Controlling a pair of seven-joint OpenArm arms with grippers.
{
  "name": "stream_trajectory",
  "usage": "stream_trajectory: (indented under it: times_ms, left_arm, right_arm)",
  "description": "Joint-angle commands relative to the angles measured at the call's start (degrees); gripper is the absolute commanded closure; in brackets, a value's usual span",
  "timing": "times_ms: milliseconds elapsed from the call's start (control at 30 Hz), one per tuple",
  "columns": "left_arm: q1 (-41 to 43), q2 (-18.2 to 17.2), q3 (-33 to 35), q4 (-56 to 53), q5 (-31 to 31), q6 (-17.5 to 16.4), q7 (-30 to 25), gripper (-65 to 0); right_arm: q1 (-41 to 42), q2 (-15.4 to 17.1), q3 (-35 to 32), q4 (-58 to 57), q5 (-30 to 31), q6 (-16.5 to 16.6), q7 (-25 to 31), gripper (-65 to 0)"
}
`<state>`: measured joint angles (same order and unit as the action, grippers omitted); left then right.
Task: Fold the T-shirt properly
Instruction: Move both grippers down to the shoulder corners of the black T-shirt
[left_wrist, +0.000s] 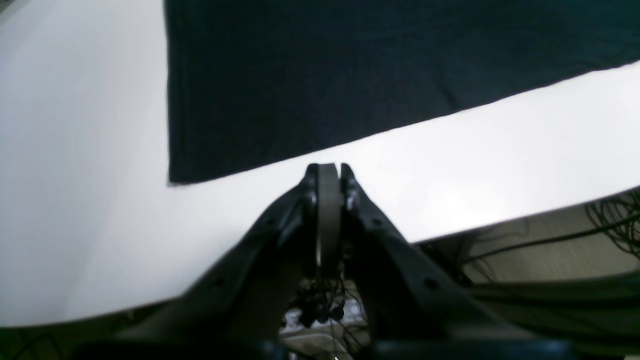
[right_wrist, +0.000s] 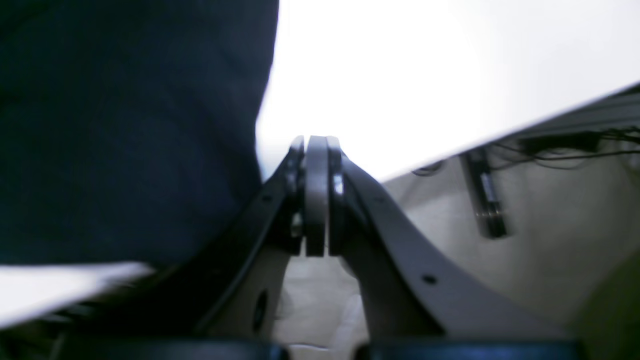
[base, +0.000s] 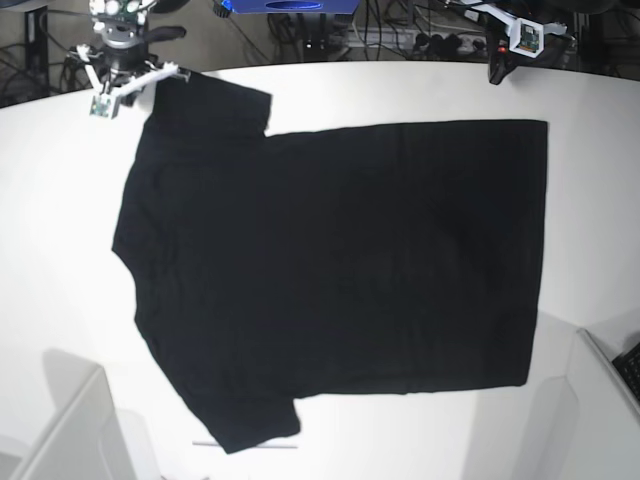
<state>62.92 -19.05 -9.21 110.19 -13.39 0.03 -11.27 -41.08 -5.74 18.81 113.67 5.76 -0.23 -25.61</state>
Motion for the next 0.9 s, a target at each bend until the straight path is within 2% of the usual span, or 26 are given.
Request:
stream_trajectory:
  times_ms: [0,200,367,533,700,800,867]
  left_arm:
    - [0.51,-0.07,-0.94,0.71,-0.02,0.36,-1.52,0.0]
    - [0.16,-0.16,-2.26,0.71,-0.11,0.54,-1.96,0.0]
    - [-1.51,-0.25,-1.82,0.45,-0.11,0.54,-1.52,0.0]
    - [-2.48,-0.34,-2.0,0.62,-0.2,0.54,-1.52,0.0]
    - [-2.56,-0.34,-2.17,0.62,-0.2,0.54,-1.52,0.0]
    - [-3.53,-0.34,-1.91,0.45,-0.2,0.54,-1.52,0.0]
    - [-3.62,-0.34,-1.73,0.45,-0.2,0.54,-1.52,0.0]
  right_arm:
    - [0.24,0.24,0.23,1.19,2.2,-0.08,0.51,0.0]
    - [3.76,5.52,2.33,1.19,24.09,-0.08,-8.37,0.0]
    - [5.78,12.55,8.14,0.75,45.98,-0.08,-16.2,0.0]
    - [7.72,16.77,12.53,-0.13,62.06,-0.08,-23.32,0.0]
    - [10.18,17.3,15.08,-3.82,68.66,-0.08,-28.42,0.0]
    - [11.59,17.39,15.08,-6.11,70.15,-0.08,-31.58,0.0]
    - [11.85,17.3,15.08,-7.16,69.89,-0.08,-31.76,0.0]
